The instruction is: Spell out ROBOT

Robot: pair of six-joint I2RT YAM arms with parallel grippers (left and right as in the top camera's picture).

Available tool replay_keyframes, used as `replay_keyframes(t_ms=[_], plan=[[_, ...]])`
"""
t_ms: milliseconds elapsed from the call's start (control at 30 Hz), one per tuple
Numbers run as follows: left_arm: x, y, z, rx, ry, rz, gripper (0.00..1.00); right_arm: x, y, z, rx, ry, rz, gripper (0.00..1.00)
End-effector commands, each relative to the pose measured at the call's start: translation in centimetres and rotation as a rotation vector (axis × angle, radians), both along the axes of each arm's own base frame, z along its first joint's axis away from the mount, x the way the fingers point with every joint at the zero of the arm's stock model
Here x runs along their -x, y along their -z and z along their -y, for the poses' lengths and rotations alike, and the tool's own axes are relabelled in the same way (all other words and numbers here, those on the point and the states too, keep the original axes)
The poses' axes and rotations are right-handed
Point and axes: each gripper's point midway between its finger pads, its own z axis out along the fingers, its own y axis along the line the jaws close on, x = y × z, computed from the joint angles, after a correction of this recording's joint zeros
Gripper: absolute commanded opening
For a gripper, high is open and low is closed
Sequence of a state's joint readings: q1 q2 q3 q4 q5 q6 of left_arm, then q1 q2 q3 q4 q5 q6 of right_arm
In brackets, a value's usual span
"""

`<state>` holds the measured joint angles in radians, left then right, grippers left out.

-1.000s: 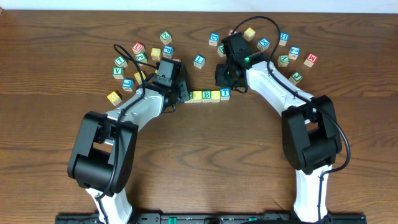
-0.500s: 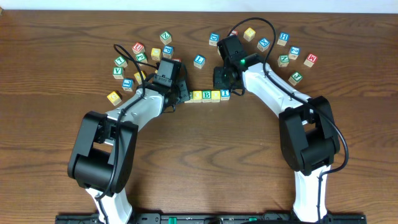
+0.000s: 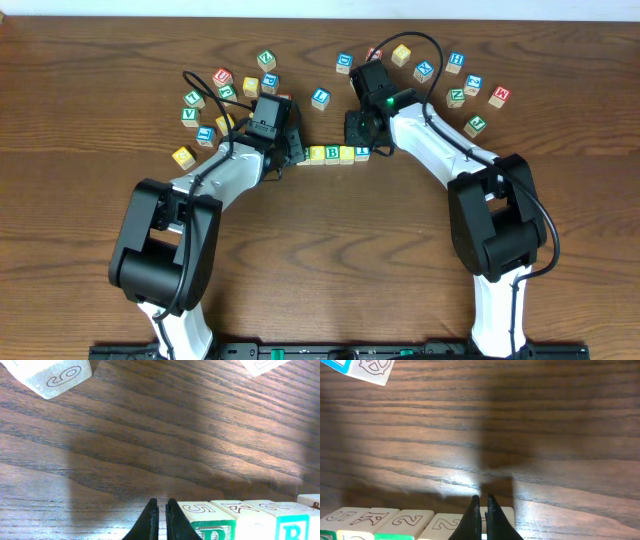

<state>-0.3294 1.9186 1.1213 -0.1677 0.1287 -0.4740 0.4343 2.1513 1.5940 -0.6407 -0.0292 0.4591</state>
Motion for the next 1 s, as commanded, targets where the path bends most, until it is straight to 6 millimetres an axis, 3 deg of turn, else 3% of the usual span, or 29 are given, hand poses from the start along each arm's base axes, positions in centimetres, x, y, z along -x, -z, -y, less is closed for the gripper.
replay_keyframes(t_ms=[0, 967], plan=[[0.18, 0.36, -0.28, -0.005, -0.011, -0.009, 0.07, 0.22, -0.63, -0.11, 0.010, -0.014, 0.013, 0.01], [0.17, 0.36, -0.28, -0.005, -0.011, -0.008, 0.07, 0.73, -0.51, -0.45, 0.016, -0.024, 0.002, 0.01]])
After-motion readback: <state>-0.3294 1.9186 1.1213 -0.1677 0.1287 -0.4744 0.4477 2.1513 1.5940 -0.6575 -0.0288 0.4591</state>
